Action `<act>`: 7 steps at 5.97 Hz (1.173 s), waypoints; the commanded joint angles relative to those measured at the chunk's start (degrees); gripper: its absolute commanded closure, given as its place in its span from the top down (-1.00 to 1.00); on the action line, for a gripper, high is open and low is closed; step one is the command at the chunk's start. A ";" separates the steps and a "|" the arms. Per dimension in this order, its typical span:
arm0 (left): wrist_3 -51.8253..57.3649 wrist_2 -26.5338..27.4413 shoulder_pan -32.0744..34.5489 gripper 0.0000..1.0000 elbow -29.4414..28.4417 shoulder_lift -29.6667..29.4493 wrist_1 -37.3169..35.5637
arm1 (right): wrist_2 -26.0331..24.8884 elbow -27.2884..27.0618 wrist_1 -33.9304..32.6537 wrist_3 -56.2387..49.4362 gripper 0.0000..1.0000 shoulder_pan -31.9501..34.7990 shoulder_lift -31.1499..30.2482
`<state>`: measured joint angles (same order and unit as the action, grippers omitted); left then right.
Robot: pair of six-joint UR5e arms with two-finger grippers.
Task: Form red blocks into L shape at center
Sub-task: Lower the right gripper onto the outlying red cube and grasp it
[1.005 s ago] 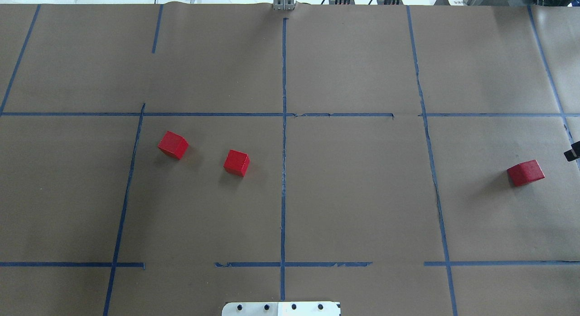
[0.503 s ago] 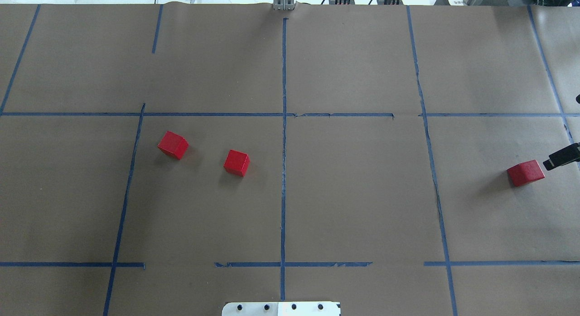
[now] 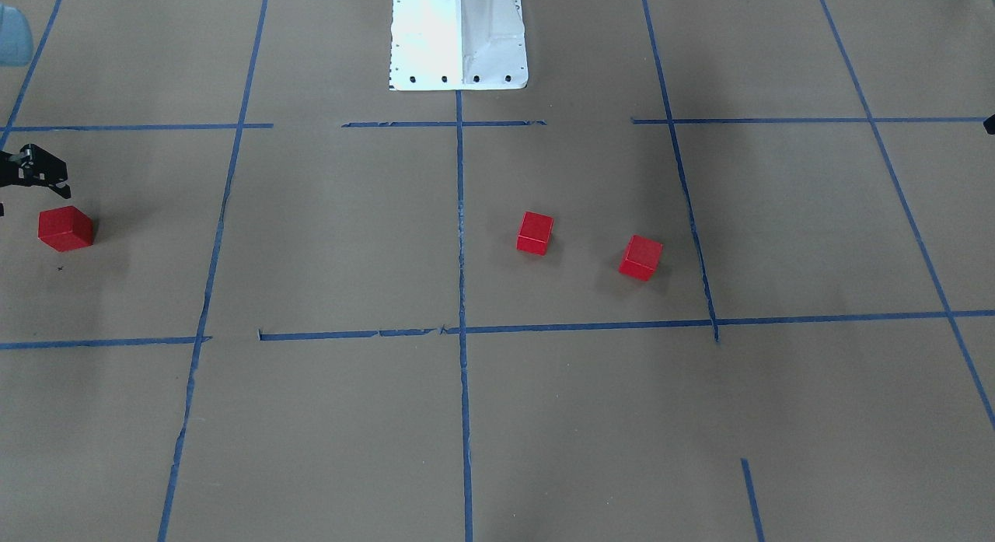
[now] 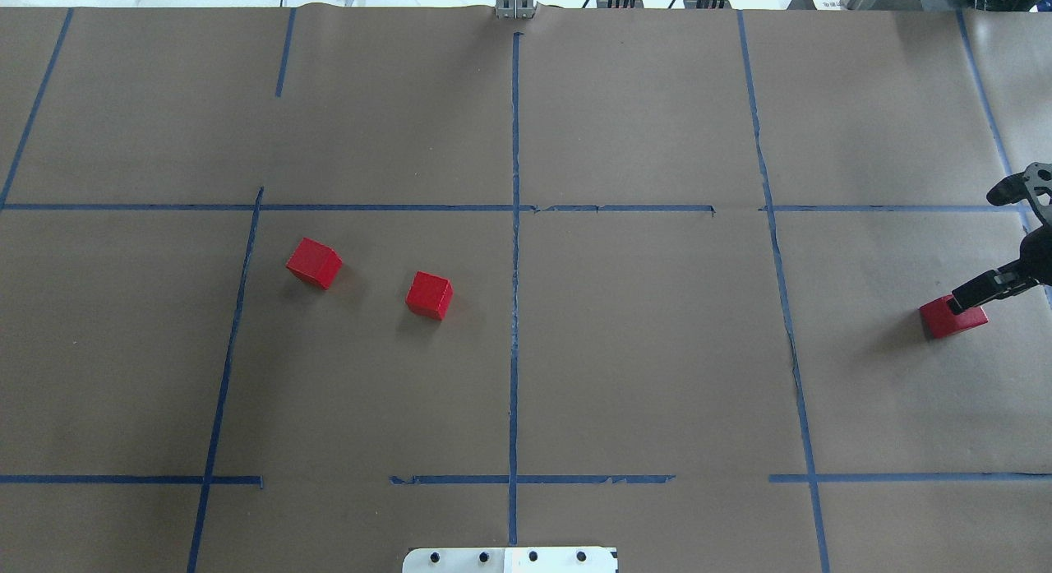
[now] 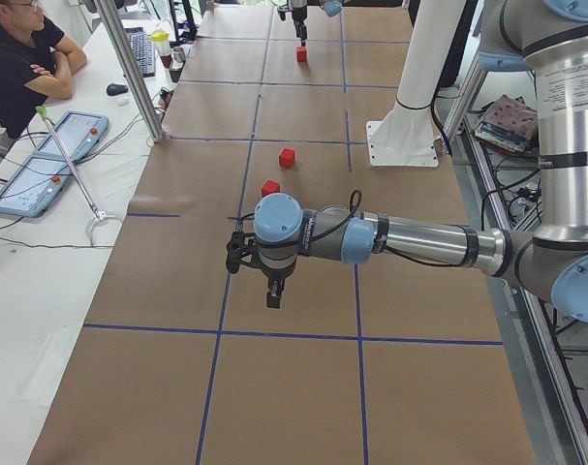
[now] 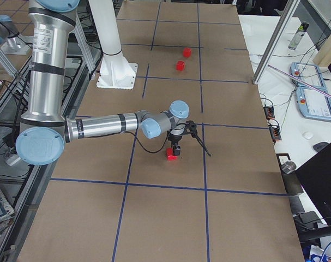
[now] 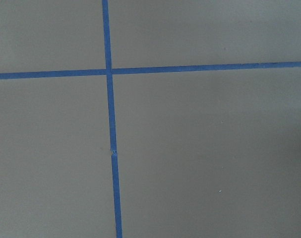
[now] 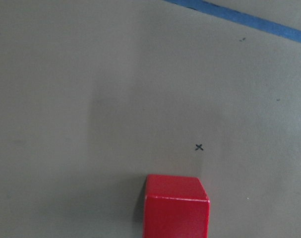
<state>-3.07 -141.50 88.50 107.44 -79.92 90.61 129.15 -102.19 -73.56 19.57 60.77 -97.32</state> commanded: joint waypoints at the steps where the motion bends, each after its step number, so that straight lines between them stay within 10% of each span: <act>1: 0.00 0.00 0.01 1.00 0.13 0.03 0.00 | -0.21 1.72 0.08 3.44 0.97 -1.25 1.07; 6: 0.09 0.00 0.01 1.00 0.14 -0.06 0.00 | -0.21 8.21 0.17 3.55 0.92 -3.20 3.88; 7: 0.09 0.00 0.01 1.00 0.22 -0.06 0.00 | -0.21 8.23 0.17 3.55 -0.19 -3.29 3.98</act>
<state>-3.00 -141.50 88.51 107.60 -79.98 90.61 128.94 -94.60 -73.41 23.11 57.66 -93.73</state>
